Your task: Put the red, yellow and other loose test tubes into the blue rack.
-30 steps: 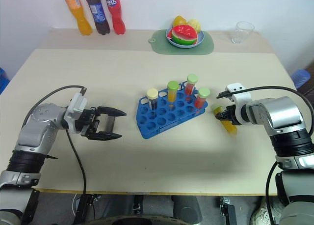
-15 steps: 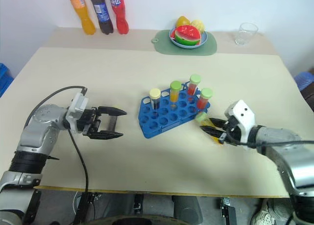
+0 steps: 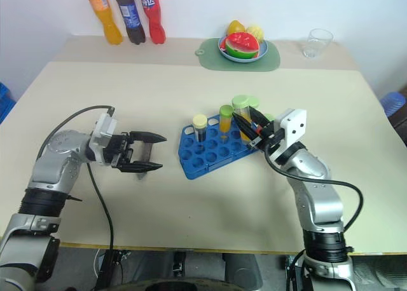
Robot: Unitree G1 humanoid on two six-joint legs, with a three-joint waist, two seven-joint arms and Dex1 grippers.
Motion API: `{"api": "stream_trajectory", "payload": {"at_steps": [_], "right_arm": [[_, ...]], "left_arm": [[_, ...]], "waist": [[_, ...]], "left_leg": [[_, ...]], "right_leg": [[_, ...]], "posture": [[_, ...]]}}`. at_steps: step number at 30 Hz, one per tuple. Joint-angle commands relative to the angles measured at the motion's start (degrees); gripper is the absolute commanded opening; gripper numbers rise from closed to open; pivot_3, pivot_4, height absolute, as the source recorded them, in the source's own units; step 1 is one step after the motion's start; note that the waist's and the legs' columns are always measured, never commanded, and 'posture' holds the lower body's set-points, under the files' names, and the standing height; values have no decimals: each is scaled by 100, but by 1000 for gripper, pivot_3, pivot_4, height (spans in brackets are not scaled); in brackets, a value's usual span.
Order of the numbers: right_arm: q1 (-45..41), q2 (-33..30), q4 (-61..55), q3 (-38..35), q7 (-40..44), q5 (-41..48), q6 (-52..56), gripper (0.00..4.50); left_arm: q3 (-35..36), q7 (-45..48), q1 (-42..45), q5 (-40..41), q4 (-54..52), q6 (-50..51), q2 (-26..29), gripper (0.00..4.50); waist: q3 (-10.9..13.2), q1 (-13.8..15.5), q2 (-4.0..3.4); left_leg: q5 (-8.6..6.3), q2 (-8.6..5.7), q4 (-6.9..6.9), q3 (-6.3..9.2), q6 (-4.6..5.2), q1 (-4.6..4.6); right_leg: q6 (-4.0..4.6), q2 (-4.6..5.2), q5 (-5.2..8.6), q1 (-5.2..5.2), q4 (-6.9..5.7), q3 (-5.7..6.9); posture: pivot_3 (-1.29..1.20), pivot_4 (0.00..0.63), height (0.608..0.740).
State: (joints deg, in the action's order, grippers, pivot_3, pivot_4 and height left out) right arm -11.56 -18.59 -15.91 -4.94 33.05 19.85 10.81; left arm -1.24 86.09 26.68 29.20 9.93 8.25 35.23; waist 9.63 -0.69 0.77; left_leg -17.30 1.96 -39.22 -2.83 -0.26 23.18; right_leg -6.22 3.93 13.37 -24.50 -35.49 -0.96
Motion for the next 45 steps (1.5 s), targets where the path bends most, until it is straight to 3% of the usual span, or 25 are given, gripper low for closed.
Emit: {"api": "stream_trajectory", "payload": {"at_steps": [1,15,34,40,45], "right_arm": [[-74,189,40,132,-113,-154,-455,833],[321,640,640,474,-231,-351,-1179,833],[477,735,1269,567,-174,-331,-1892,833],[403,601,1533,595,-419,-1051,-2554,3627],[622,25,983,503,-167,-1055,-2185,3627]], "left_arm": [[150,-94,-7,77,-169,-6,-1,3710],[232,-224,-128,122,-296,23,82,3710],[228,-249,-94,126,-267,38,89,3710],[262,-309,-94,126,-255,66,87,3710],[391,-607,-126,270,-316,423,60,3710]], "waist": [[0,-4,0],[0,-5,-1],[-1,-1,0],[0,-14,-3],[0,-2,-3]], "left_leg": [[0,0,0,0,0,0],[1,2,0,-1,-2,-5],[4,2,0,-4,-7,-23],[4,2,0,-7,-7,-30],[4,2,0,-8,-8,-30]], "right_leg": [[0,0,0,0,-1,0],[0,-1,0,0,-11,-1],[2,0,1,5,-33,-5],[3,-1,2,5,-43,-8],[3,0,2,5,-44,-10]], "posture": [[0,150,740],[0,150,740],[0,150,740],[0,150,740],[0,150,740]]}}
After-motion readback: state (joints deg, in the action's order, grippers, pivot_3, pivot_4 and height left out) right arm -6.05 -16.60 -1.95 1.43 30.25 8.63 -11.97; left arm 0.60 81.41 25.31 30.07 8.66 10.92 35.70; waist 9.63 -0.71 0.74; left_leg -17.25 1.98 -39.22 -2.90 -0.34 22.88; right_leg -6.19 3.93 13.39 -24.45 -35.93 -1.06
